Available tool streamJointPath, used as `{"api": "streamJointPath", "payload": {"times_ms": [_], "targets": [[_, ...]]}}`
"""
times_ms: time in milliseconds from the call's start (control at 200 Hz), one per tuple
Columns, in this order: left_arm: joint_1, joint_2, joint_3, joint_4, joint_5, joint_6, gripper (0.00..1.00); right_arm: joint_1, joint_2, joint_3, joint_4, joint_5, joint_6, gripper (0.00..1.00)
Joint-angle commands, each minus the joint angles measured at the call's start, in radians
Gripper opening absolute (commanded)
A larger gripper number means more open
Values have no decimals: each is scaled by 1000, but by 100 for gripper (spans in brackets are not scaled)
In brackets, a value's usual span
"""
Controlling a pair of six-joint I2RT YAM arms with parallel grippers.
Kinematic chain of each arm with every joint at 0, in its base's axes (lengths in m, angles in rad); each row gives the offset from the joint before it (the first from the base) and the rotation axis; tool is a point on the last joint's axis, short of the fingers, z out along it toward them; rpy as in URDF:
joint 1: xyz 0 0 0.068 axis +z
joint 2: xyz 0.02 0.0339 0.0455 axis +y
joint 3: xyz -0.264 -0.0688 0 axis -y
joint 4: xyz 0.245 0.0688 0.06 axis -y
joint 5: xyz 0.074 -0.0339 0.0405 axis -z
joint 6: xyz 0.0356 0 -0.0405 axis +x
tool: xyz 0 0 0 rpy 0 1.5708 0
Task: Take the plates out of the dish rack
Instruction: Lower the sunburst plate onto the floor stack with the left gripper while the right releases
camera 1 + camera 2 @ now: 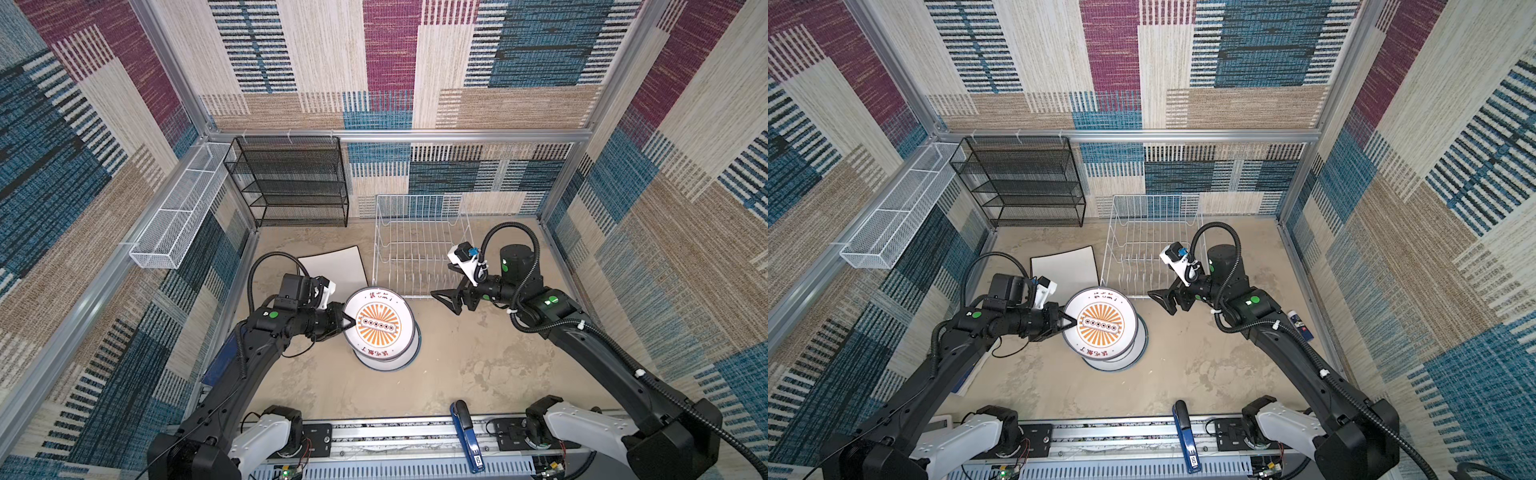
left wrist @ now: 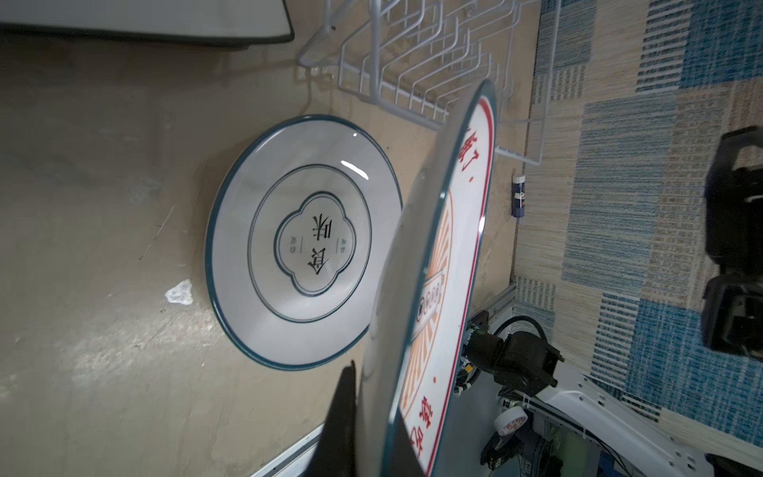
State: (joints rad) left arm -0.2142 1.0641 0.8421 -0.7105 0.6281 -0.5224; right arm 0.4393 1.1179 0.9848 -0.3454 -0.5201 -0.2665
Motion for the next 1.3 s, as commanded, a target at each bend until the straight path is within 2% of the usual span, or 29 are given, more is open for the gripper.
{"api": "streamJointPath", "payload": {"times_ms": [0,411,846,1057,1297], "targets": [[1,-3,-33,-38,17,58,0,6,-7,-9,-11,30,-10,99],[1,143,-84,87,57,54,0,12,-6,-21,-19,59,-11,99],[-2,246,-116,238,72,-13,0,13,8,-15,11,63,14,99],[-6,266,-129,277,81,-43,8,15,20,-8,20,61,19,99],[-7,272,-120,236,50,-27,26,15,27,-5,26,60,21,99]]}}
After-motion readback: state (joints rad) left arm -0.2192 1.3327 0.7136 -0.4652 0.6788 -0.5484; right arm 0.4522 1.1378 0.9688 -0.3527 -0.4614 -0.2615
